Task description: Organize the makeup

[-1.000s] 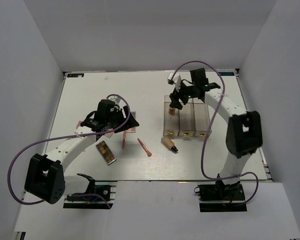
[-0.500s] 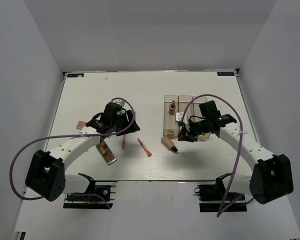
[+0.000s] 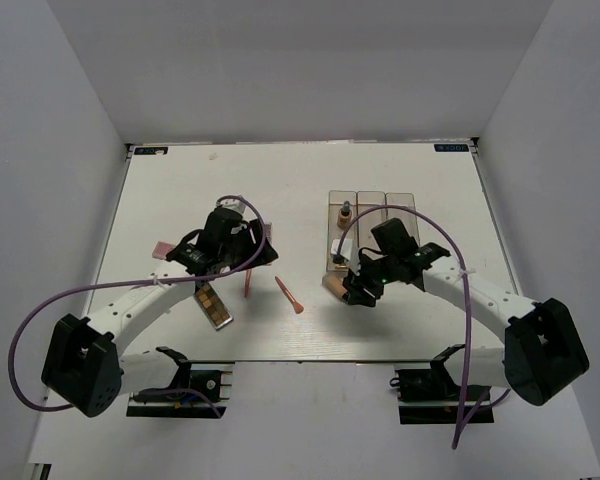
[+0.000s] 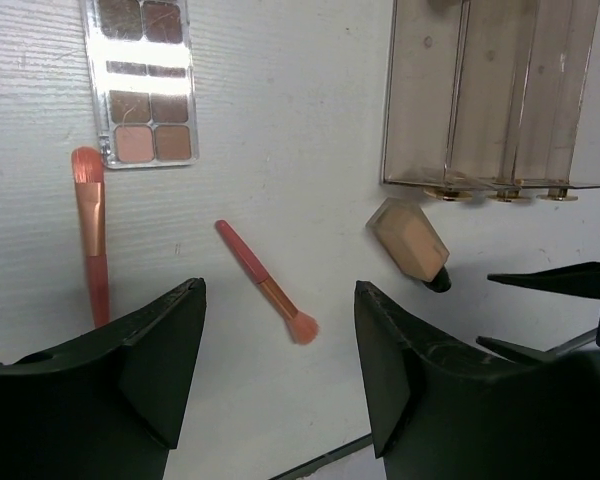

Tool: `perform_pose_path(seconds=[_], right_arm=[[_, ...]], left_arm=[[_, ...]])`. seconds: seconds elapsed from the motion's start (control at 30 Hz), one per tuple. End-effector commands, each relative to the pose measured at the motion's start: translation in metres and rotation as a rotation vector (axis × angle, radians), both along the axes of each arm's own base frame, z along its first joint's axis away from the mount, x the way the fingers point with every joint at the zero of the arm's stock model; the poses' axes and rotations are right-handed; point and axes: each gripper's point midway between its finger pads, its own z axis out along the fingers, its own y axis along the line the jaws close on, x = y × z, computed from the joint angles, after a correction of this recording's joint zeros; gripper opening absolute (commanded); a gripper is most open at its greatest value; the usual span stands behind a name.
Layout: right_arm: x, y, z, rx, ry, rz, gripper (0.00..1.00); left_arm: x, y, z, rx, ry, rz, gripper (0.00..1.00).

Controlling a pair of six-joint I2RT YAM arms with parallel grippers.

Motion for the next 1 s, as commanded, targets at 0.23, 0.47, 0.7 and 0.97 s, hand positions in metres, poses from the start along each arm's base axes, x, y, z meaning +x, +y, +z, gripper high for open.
perform_pose_path(seconds=[0.23,0.47,0.7,0.97], right_arm=[[0.035,0.014,-0.018,-0.067,0.012,-0.262,0.62],[0.035,0.025,-0.026,-0.080,0.025,-0.263,0.74],[0.041,0.040,-0.034,-0.097,-0.013,-0.294,0.62],[0.042,0.045,-0.042,-0.133,-0.049,-0.302,0.20]], left_arm=[[-0.008,0.011,0.005,0.012,-0.017,0.061,0.71],[-0.009,0.013,0.004,0.018,-0.013,0.073,0.71],[-0.007,0.015,0.003,0.030,-0.012,0.084,0.71],[-0.009,0.019,0.000,0.037,-0.009,0.096,0.71]])
